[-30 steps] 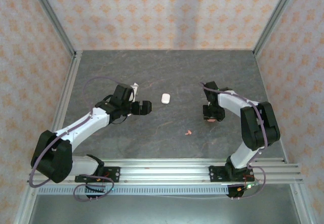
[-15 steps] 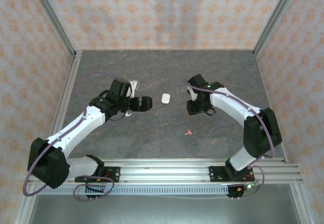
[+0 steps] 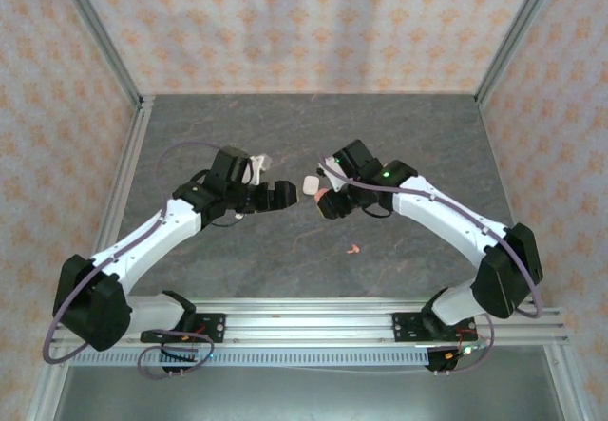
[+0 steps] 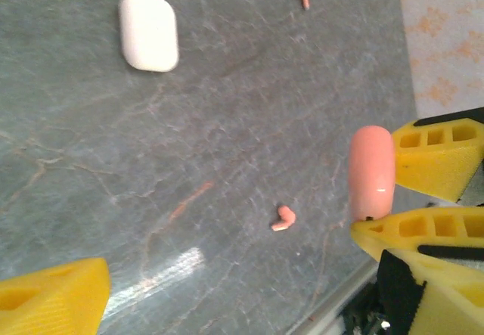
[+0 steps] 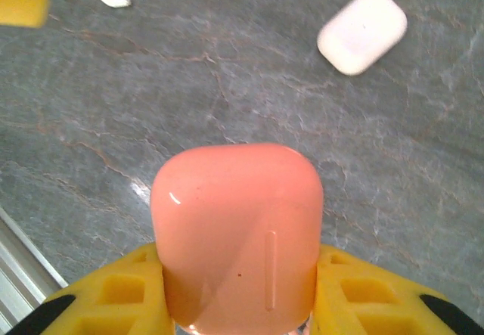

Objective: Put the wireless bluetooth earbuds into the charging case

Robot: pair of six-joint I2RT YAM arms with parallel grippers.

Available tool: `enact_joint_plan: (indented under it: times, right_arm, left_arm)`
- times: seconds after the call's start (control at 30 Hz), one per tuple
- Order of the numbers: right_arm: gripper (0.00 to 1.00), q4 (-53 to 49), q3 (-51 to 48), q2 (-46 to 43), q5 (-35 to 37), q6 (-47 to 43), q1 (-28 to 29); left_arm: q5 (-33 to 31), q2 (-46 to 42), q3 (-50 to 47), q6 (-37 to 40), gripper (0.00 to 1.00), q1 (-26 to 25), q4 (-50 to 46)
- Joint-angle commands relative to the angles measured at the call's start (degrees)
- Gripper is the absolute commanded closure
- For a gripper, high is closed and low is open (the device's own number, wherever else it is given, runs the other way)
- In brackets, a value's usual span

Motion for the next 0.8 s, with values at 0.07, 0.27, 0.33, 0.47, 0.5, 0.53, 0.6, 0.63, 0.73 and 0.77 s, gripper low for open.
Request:
enact_joint_plan:
  times: [0.07,0.27,0.33,0.47,0.5,0.53,0.6,0.63,0.73,0.77]
  right_arm:
    - [0.82,5.9,-1.1,-2.8,-0.3,-2.5,1.7]
    - [0.83,4.5,0.6,-1.9,-1.6,-4.4,2.5]
    - [0.83,5.0,0.3,-1.9,-1.8,-5.0,3.0]
    - [0.83,6.4,-0.3,-2.6,-2.8,-4.8,3.1]
    - [0.83,7.0,-0.7,-2.9,-3.3,-4.7,3.1]
    - [0.83,7.5,-1.1,-3.4,-3.5,-4.5,3.1]
    - [0.83,8.5,-1.9,-4.1,-4.1,-4.1,3.1]
    - [0.83,9.0,-2.3,-4.4,-4.4,-3.8,3.1]
    - [0.83,10.7,-3.6,-4.9,-5.1,-2.9,3.1]
    - [0.83,11.0,-3.9,-5.0,-5.2,-2.6,3.1]
  left_arm:
    - [6.0,4.0,4.9,-0.9,0.12,-0.9,1.2]
    - [9.6,3.5,4.5,-3.0,0.16,-1.3,4.1]
    - [10.1,3.3,3.6,-5.7,0.19,-1.5,7.2]
    - [9.0,3.5,3.2,-7.7,0.26,-3.0,9.3]
    - [8.6,3.7,3.2,-7.7,0.28,-3.4,9.1]
    - [8.4,3.7,3.0,-7.9,0.32,-3.7,9.3]
    - [8.1,3.7,2.5,-8.9,0.38,-3.9,9.7]
    - [8.2,3.9,2.5,-9.4,0.42,-4.0,9.7]
    - [8.3,4.1,2.8,-9.8,0.48,-4.8,8.4]
    - [8.1,3.8,2.8,-9.8,0.51,-4.9,8.0]
